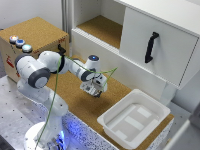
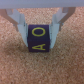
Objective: Lift the purple block
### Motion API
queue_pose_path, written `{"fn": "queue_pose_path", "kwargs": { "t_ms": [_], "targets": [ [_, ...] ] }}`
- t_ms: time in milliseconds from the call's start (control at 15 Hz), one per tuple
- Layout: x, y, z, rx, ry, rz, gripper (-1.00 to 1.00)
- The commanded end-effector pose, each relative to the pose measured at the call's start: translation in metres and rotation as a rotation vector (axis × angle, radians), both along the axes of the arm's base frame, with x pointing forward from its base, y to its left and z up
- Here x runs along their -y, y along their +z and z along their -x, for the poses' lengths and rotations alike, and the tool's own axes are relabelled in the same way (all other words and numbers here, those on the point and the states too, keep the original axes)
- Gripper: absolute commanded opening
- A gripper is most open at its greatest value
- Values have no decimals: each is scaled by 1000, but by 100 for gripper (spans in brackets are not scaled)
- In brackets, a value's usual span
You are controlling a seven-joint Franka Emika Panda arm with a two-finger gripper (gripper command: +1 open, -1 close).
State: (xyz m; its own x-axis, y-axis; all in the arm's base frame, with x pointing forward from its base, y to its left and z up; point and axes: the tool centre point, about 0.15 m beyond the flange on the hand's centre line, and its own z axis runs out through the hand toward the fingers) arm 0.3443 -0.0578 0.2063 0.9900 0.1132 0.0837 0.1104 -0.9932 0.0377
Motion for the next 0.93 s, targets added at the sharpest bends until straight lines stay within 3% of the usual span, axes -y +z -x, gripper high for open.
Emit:
{"fn": "queue_pose_path", "kwargs": {
  "t_ms": [0, 467, 867],
  "targets": [
    [8, 24, -8, 72, -60, 23, -100],
    [50, 128, -18, 207, -146, 10, -100],
    [130, 168, -18, 221, -307, 5, -100]
  ]
}}
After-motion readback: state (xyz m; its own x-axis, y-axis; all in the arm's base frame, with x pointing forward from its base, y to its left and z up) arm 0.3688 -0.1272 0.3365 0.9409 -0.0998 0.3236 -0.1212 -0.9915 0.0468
